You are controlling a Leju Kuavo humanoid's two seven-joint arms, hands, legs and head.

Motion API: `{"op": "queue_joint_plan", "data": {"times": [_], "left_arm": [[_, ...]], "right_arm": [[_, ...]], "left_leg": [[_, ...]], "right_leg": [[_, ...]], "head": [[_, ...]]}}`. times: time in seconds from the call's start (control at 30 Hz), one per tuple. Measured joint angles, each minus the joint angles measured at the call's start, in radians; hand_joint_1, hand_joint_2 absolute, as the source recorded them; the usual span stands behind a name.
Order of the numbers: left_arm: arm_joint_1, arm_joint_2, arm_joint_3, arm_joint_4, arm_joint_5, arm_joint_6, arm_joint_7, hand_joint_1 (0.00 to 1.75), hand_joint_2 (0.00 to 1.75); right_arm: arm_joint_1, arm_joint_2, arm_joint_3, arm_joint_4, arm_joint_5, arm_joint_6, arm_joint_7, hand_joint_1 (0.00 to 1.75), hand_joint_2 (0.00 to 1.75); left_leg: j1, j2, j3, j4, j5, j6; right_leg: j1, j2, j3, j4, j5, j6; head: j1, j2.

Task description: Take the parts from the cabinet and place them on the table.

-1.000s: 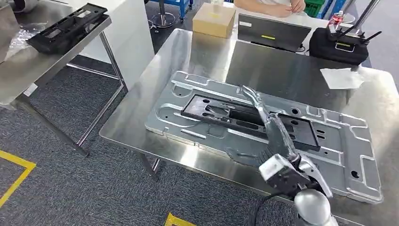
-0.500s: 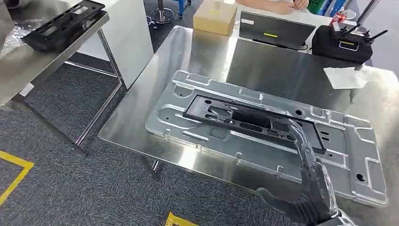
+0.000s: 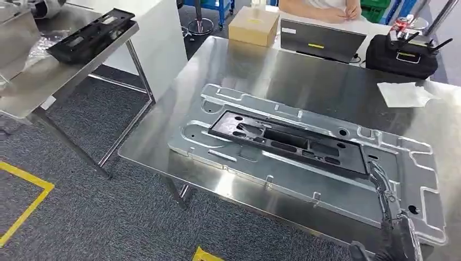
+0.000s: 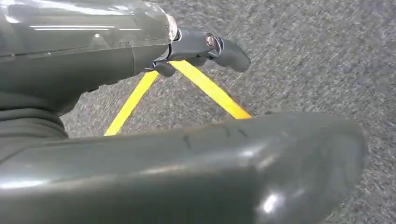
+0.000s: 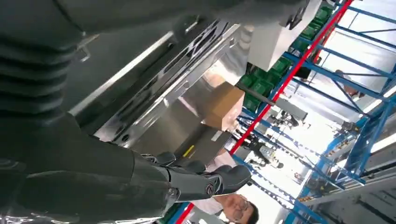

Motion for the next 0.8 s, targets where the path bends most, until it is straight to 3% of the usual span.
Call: {"op": "queue_joint_plan", "data": {"times": [0.03,0.1,0.13,0.17,0.2,0.27,0.3,0.33,0.43,0.47,0.5,0.53,0.57,0.63,0.67,0.7,0.77,0.8], "left_arm": [[-0.002,0.0,0.0,0.0,0.005,0.006,0.0,0.0,0.0],[-0.002,0.0,0.0,0.001,0.014,0.02,0.0,0.0,0.0],[-0.002,0.0,0.0,0.002,0.021,0.024,0.0,0.0,0.0],[-0.002,0.0,0.0,0.003,0.022,0.032,0.0,0.0,0.0],[-0.002,0.0,0.0,0.004,0.024,0.037,0.0,0.0,0.0],[-0.001,0.0,0.0,0.007,0.03,0.044,0.0,0.0,0.0],[-0.002,0.0,0.0,0.008,0.031,0.048,0.0,0.0,0.0],[-0.003,0.001,-0.001,0.009,0.032,0.049,0.0,0.0,0.0],[0.0,0.001,0.0,0.011,0.039,0.057,0.0,0.0,0.0],[0.002,0.0,0.0,0.012,0.039,0.059,0.0,0.0,0.0],[0.002,-0.003,0.0,0.015,0.039,0.06,0.0,0.0,0.0],[-0.001,-0.004,0.0,0.017,0.039,0.062,0.0,0.0,0.0],[-0.001,-0.004,0.0,0.018,0.039,0.063,0.0,0.0,0.0],[-0.001,-0.004,0.0,0.021,0.039,0.063,0.0,0.0,0.0],[0.0,-0.004,0.0,0.023,0.039,0.066,0.0,0.0,0.0],[0.0,-0.004,0.0,0.026,0.039,0.07,0.0,0.0,0.0],[0.0,-0.004,0.0,0.029,0.037,0.076,0.002,0.0,0.0],[-0.002,-0.005,-0.001,0.031,0.023,0.091,0.02,0.0,0.0]], "right_arm": [[0.005,0.006,-0.002,0.0,0.003,0.003,0.0,0.0,0.0],[0.01,0.013,-0.006,0.002,0.015,0.008,0.0,0.0,0.0],[0.009,0.014,-0.006,0.005,0.019,0.011,0.0,0.0,0.0],[0.009,0.016,-0.006,0.008,0.022,0.013,0.0,0.0,0.0],[0.009,0.019,-0.006,0.01,0.026,0.015,0.0,0.0,0.0],[0.008,0.021,-0.006,0.013,0.029,0.019,0.001,0.0,0.0],[0.007,0.021,-0.006,0.015,0.033,0.02,0.001,0.0,0.0],[0.007,0.021,-0.006,0.017,0.034,0.021,0.001,0.0,0.0],[0.003,0.021,-0.006,0.026,0.046,0.021,0.003,0.0,0.0],[0.003,0.021,-0.006,0.029,0.047,0.021,0.003,0.0,0.0],[0.001,0.019,-0.007,0.032,0.048,0.021,0.002,0.0,0.0],[0.004,0.018,-0.01,0.035,0.046,0.019,-0.001,0.0,0.0],[0.006,0.018,-0.013,0.038,0.045,0.018,-0.001,0.0,0.0],[0.01,0.013,-0.021,0.049,0.046,0.015,-0.004,0.0,0.0],[0.011,0.011,-0.023,0.053,0.046,0.013,-0.005,0.0,0.0],[0.012,0.01,-0.024,0.057,0.048,0.009,-0.006,0.0,0.0],[0.013,0.008,-0.029,0.062,0.049,0.003,-0.006,0.0,0.0],[0.014,0.008,-0.033,0.064,0.05,-0.005,-0.006,0.0,0.0]], "left_leg": [[0.0,0.022,-0.02,0.06,-0.059,-0.003],[0.001,0.035,-0.066,0.217,-0.156,-0.008],[0.001,0.038,-0.078,0.277,-0.177,-0.009],[0.001,0.04,-0.069,0.291,-0.172,-0.007],[0.0,0.041,-0.038,0.261,-0.152,-0.003],[-0.007,0.055,0.083,0.091,-0.095,0.014],[-0.016,0.09,0.146,-0.01,-0.094,0.03],[-0.023,0.112,0.163,-0.036,-0.102,0.036],[-0.035,0.09,0.143,-0.04,-0.083,0.048],[-0.031,0.081,0.142,-0.056,-0.071,0.06],[-0.02,0.077,0.148,-0.068,-0.056,0.061],[-0.018,0.068,0.137,-0.073,-0.045,0.072],[-0.018,0.06,0.125,-0.073,-0.035,0.073],[-0.019,0.041,0.101,-0.07,-0.019,0.072],[-0.018,0.031,0.089,-0.067,-0.012,0.069],[-0.016,0.02,0.076,-0.063,-0.006,0.065],[-0.008,-0.005,0.051,-0.046,0.004,0.054],[-0.006,-0.016,0.039,-0.033,0.007,0.049]], "right_leg": [[0.003,-0.01,-0.009,0.0,0.007,-0.01],[0.013,-0.034,-0.024,0.001,0.017,-0.016],[0.017,-0.046,-0.032,0.002,0.022,-0.019],[0.022,-0.058,-0.038,0.004,0.025,-0.019],[0.026,-0.069,-0.043,0.005,0.028,-0.02],[0.034,-0.089,-0.048,0.006,0.031,-0.019],[0.035,-0.099,-0.046,0.007,0.032,-0.019],[0.04,-0.11,-0.048,0.007,0.035,-0.014],[0.031,-0.137,-0.048,0.005,0.047,0.004],[0.034,-0.146,-0.046,0.003,0.051,0.011],[0.029,-0.11,-0.05,0.013,0.03,0.017],[0.029,-0.06,-0.065,0.05,-0.017,0.021],[0.025,-0.035,-0.091,0.117,-0.071,0.023],[0.021,-0.023,-0.135,0.253,-0.142,0.031],[0.02,-0.023,-0.139,0.282,-0.145,0.034],[0.017,-0.023,-0.12,0.263,-0.124,0.038],[0.006,-0.016,-0.02,0.106,-0.044,0.046],[-0.003,0.014,0.036,0.011,-0.023,0.053]], "head": [[0.0,0.0],[0.0,0.0],[0.0,0.0],[0.0,0.0],[0.0,0.0],[0.0,0.0],[0.0,0.0],[0.0,0.0],[0.0,0.0],[0.0,0.0],[0.0,0.0],[0.0,0.0],[0.0,0.0],[0.0,0.0],[0.0,0.0],[0.0,0.0],[0.0,0.0],[0.0,0.0]]}}
